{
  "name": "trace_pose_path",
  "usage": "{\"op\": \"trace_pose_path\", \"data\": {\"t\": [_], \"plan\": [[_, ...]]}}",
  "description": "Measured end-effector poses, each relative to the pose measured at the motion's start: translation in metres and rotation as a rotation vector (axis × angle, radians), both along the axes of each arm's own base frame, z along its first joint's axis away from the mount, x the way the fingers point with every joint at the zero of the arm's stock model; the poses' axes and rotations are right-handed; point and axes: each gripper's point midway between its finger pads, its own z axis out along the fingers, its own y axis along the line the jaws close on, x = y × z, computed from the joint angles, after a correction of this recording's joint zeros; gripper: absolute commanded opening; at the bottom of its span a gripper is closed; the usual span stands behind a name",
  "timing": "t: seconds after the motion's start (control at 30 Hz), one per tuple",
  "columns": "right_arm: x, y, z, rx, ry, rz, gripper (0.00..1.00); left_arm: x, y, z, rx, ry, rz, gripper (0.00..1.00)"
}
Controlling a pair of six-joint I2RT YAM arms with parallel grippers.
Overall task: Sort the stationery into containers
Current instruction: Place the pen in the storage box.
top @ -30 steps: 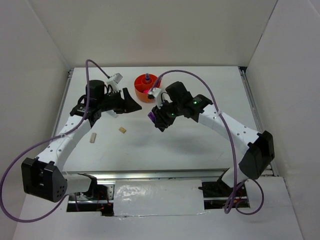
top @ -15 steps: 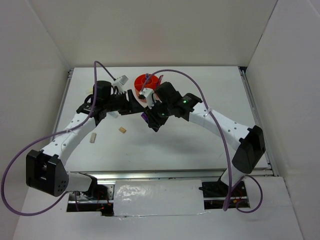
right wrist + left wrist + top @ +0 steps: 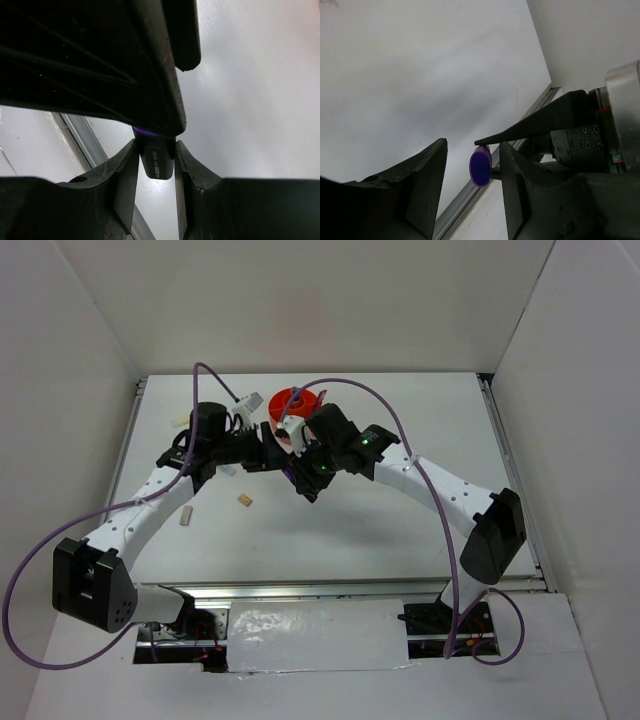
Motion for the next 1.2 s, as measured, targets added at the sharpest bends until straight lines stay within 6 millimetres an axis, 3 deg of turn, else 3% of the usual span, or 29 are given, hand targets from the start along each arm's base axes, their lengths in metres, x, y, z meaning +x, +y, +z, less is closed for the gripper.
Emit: {"op": "trace_pose_path", "data": {"t": [0.1, 0.27, 0.37, 0.43, 0.47, 0.5, 0.57, 0.63, 0.73, 0.87, 0.97, 1.07, 1.2], "plan": [[0.001, -0.001, 0.000, -0.001, -0.002, -0.006, 0.00, -0.002, -0.001, 0.000, -0.004, 0.005, -0.011, 0.53], [0.006, 0.000, 0.007, 0.008, -0.016, -0.018, 0.00, -0.007, -0.003, 0.000, -0.017, 0.015, -0.036, 0.35], [0.006, 0.000, 0.006, 0.008, -0.015, -0.018, 0.03, -0.009, -0.005, 0.002, -0.026, 0.013, -0.050, 0.16], [0.006, 0.000, 0.006, 0.007, -0.013, -0.017, 0.20, -0.010, -0.005, 0.003, -0.029, 0.009, -0.058, 0.00], [0.005, 0.001, 0.006, 0.009, -0.012, -0.016, 0.46, -0.010, -0.005, 0.003, -0.030, 0.008, -0.060, 0.00], [0.005, 0.001, 0.006, 0.010, -0.009, -0.017, 0.55, -0.010, -0.004, 0.003, -0.029, 0.011, -0.060, 0.00], [0.005, 0.002, 0.007, 0.020, 0.000, -0.017, 0.85, -0.004, 0.000, 0.004, -0.008, 0.008, -0.057, 0.00], [0.006, 0.000, 0.010, 0.036, -0.001, -0.015, 0.90, 0.012, 0.006, 0.010, 0.035, -0.018, -0.042, 0.00], [0.011, -0.014, 0.021, 0.075, -0.010, -0.033, 0.91, 0.053, 0.023, 0.028, 0.134, -0.161, 0.023, 0.00], [0.023, -0.050, 0.049, 0.143, -0.048, -0.112, 0.91, 0.097, 0.049, 0.048, 0.308, -0.387, 0.152, 0.00], [0.032, -0.073, 0.067, 0.185, -0.081, -0.173, 0.91, 0.123, 0.060, 0.052, 0.417, -0.494, 0.211, 0.00], [0.034, -0.086, 0.069, 0.197, -0.080, -0.205, 0.91, 0.154, 0.066, 0.041, 0.493, -0.545, 0.253, 0.00], [0.035, -0.092, 0.060, 0.195, -0.044, -0.228, 0.91, 0.185, 0.069, 0.003, 0.570, -0.527, 0.273, 0.00]]}}
